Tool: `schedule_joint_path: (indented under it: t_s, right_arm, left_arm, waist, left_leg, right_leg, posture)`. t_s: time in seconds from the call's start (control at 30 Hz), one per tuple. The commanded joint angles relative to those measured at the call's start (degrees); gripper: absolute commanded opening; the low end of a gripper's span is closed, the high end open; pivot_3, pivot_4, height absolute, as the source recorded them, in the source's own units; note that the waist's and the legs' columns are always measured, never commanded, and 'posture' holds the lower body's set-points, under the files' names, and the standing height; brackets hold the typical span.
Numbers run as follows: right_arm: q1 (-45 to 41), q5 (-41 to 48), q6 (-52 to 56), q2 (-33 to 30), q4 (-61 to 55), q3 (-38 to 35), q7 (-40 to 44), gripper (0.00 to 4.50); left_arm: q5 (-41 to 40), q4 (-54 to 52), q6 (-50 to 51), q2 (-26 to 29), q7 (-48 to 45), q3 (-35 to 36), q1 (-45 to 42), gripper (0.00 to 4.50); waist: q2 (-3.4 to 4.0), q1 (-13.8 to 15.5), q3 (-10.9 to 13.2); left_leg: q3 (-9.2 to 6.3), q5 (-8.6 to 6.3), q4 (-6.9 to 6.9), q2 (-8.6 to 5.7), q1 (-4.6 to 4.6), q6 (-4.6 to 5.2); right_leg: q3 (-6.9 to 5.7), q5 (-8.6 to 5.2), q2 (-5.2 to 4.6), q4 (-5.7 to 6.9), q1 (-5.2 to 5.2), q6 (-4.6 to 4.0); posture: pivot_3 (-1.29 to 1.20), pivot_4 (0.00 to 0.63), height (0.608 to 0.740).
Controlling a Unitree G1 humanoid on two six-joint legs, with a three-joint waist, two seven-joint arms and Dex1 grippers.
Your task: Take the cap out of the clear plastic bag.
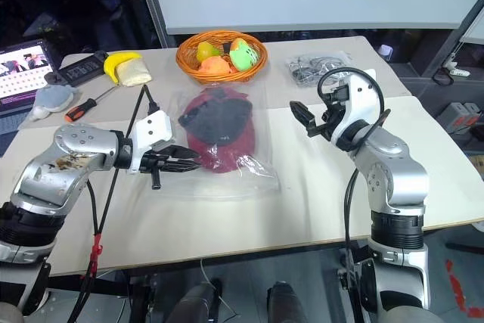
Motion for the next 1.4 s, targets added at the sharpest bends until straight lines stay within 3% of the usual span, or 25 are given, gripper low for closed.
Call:
schedule_joint_path:
  t_s: [0.03, 0.17, 0.27, 0.5, 0.8, 0.9, 1.2, 1.27, 1.4]
  right_arm:
    - [0.77, -0.86, -0.90, -0.36, -1.35, -0.35, -1.12, 4.50]
    - [1.45, -1.10, -1.41, -0.12, -0.90, -0.21, -1.41, 4.50]
    - [1.27, -1.20, -1.76, -0.13, -0.23, -0.10, -1.38, 4.50]
    - [0.82, -1.38, -2.21, -0.03, 0.59, 0.28, -1.53, 4.50]
    - [0.66, -1.67, -2.88, 0.21, 1.18, 0.40, -1.98, 4.50]
    - [0.74, -1.70, -2.96, 0.32, 1.03, 0.40, -2.24, 4.50]
    - [2.18, -1.22, -2.77, 0.13, -0.42, -0.22, -2.70, 4.50]
    - [2.37, -1.18, -2.71, 0.11, -0.66, -0.27, -2.79, 4.50]
    - [2.44, -1.09, -2.63, 0.07, -0.84, -0.38, -2.97, 4.50]
  left_arm:
    - [-0.60, -5.11, -0.03, 2.10, 1.01, 2.28, 2.18, 2.07]
    - [-2.44, -8.69, 0.14, 4.83, -0.85, 3.03, 5.14, 3.44]
    - [4.67, -8.09, -6.77, 8.65, 0.03, -0.97, 7.85, 4.45]
    - [23.58, -0.83, -20.59, 4.49, 14.68, -8.96, 8.97, 4.45]
    - [31.60, 5.99, -22.56, -4.57, 21.51, -11.16, 7.99, 4.45]
    - [32.99, 7.69, -22.97, -5.96, 21.77, -11.00, 7.66, 3.83]
    - [33.48, 8.70, -23.39, -7.63, 21.28, -10.02, 6.36, 0.47]
    - [33.47, 8.99, -23.41, -7.94, 21.07, -9.98, 6.13, 0.07]
    - [33.87, 9.58, -23.49, -8.56, 21.02, -9.92, 5.46, 0.07]
  waist:
    - [0.00, 0.01, 0.00]
    - [0.00, 0.01, 0.00]
    - [0.00, -0.05, 0.00]
    - [-0.01, 0.64, 0.01]
    - [-0.03, 0.28, 0.02]
    - [-0.03, 0.29, 0.02]
    - [-0.03, 0.28, 0.02]
    - [-0.03, 0.26, 0.02]
    - [-0.03, 0.28, 0.02]
  left_leg:
    - [0.01, 0.00, 0.00, 0.01, 0.01, 0.00]
    - [0.04, -0.01, -0.01, 0.02, 0.02, 0.01]
    - [0.05, -0.01, -0.01, 0.04, 0.05, 0.01]
    - [0.08, 0.00, -0.01, 0.02, 0.06, 0.01]
    - [0.08, -0.01, -0.01, 0.01, 0.03, 0.01]
    - [0.08, -0.01, 0.00, 0.00, 0.04, 0.01]
    - [0.08, 0.00, 0.01, -0.01, 0.04, 0.01]
    - [0.08, 0.00, 0.02, -0.01, 0.04, 0.01]
    - [0.08, 0.00, 0.02, -0.01, 0.03, 0.01]
  right_leg:
    - [0.01, 0.00, 0.00, -0.01, 0.00, 0.00]
    - [0.03, 0.01, 0.02, 0.00, -0.01, -0.01]
    - [0.03, 0.00, 0.03, 0.01, 0.00, -0.01]
    - [0.03, 0.01, 0.01, -0.03, 0.04, -0.01]
    - [0.04, 0.01, 0.02, 0.01, -0.01, -0.01]
    - [0.04, 0.01, 0.01, 0.03, -0.01, -0.01]
    - [0.04, 0.01, 0.01, 0.04, 0.00, -0.01]
    - [0.04, 0.01, 0.01, 0.04, 0.00, -0.01]
    - [0.04, 0.01, 0.00, 0.04, 0.00, -0.01]
  posture:
    - [0.00, 0.150, 0.740]
    - [0.00, 0.150, 0.740]
    - [0.00, 0.150, 0.740]
    - [0.00, 0.150, 0.740]
    - [0.00, 0.150, 0.740]
    - [0.00, 0.150, 0.740]
    - [0.00, 0.150, 0.740]
    - [0.00, 0.150, 0.740]
    - [0.00, 0.150, 0.740]
